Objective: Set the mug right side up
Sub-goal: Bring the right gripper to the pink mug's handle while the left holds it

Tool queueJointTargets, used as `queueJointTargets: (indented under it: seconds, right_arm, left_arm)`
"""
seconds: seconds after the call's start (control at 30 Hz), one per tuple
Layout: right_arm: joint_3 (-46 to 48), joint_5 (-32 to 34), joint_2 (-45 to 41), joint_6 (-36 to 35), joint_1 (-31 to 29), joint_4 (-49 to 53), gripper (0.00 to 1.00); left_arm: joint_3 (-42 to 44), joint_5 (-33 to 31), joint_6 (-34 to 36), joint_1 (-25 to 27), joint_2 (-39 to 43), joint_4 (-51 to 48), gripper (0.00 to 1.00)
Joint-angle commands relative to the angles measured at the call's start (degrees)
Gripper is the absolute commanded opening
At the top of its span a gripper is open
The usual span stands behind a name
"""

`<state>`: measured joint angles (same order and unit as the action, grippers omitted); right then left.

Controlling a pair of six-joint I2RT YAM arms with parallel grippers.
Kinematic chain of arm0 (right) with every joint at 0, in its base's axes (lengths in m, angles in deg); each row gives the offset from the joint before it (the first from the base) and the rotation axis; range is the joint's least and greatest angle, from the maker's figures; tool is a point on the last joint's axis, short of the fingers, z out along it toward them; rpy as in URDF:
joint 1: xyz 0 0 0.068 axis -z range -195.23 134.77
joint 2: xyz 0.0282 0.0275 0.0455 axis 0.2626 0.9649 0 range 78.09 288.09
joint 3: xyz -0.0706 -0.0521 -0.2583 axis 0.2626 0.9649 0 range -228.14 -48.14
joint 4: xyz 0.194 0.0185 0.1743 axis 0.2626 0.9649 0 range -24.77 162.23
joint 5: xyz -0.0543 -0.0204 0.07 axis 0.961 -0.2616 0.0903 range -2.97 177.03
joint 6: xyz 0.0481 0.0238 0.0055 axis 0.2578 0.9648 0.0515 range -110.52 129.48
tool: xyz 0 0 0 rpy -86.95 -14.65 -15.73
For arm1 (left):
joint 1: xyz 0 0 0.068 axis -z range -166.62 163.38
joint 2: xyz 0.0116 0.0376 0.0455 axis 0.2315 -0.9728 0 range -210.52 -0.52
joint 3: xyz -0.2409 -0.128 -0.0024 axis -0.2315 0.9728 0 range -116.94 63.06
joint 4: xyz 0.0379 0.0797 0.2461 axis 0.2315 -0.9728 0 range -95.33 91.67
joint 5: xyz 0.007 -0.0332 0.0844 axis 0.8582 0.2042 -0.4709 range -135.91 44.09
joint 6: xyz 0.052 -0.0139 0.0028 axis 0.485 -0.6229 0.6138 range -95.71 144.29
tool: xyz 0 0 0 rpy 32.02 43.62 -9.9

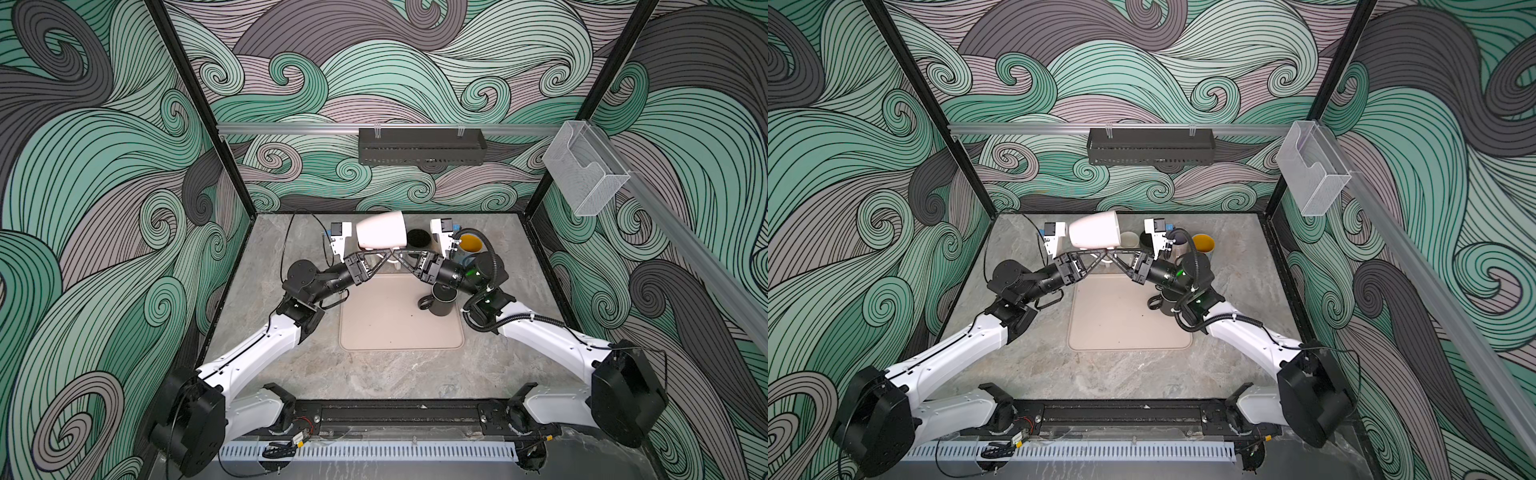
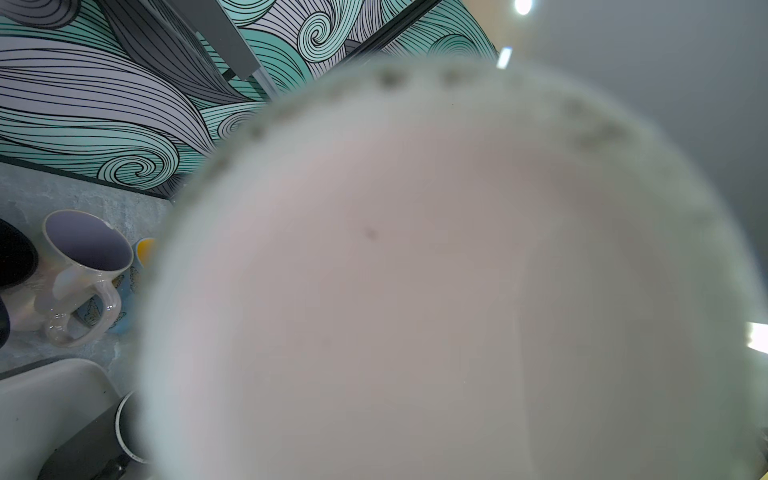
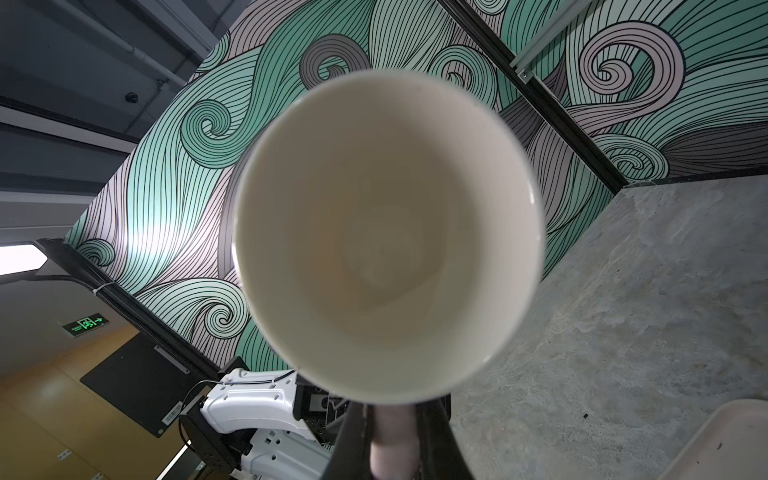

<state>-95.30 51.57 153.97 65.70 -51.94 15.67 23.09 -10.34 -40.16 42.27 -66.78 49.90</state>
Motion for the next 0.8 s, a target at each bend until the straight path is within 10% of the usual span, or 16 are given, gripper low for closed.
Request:
queueJointTargets:
  seconds: [0.0, 0.17, 0.33, 0.5, 0.6, 0.77]
  right_arm:
    - [-1.18, -0.78, 0.28, 0.88, -0.38, -1.91, 0.00]
    - [-0.76, -1.00, -0.30, 0.73, -0.29, -1.40, 0.00]
    - [-0.41, -1.31, -1.69, -0.03, -0.08, -0.26, 0.00]
    - [-0.62, -2.43, -2.14, -0.44, -0.03, 0.84, 0.00]
    - [-0.74, -2.96, -1.81, -0.50, -0.07, 0.62, 0.00]
    - [-0.92, -3.21, -1.05, -0.45, -0.12, -0.33, 0.00]
  left_arm:
    - [-1.07, -1.67, 1.99, -0.40, 2.21, -0.31, 0.02]
    - [0.33, -3.66, 1.95, -1.76, 3.52, -1.19, 0.27]
    - [0.84, -4.44, 2.36, -3.18, 5.01, -3.33, 0.28]
    - [1.17, -5.48, 2.92, -3.97, 5.88, -5.21, 0.22]
    - [1.05, -5.49, 2.16, -4.09, 4.82, -4.17, 0.00]
    - [0.83, -2.96, -0.18, -4.00, 1.77, -0.32, 0.00]
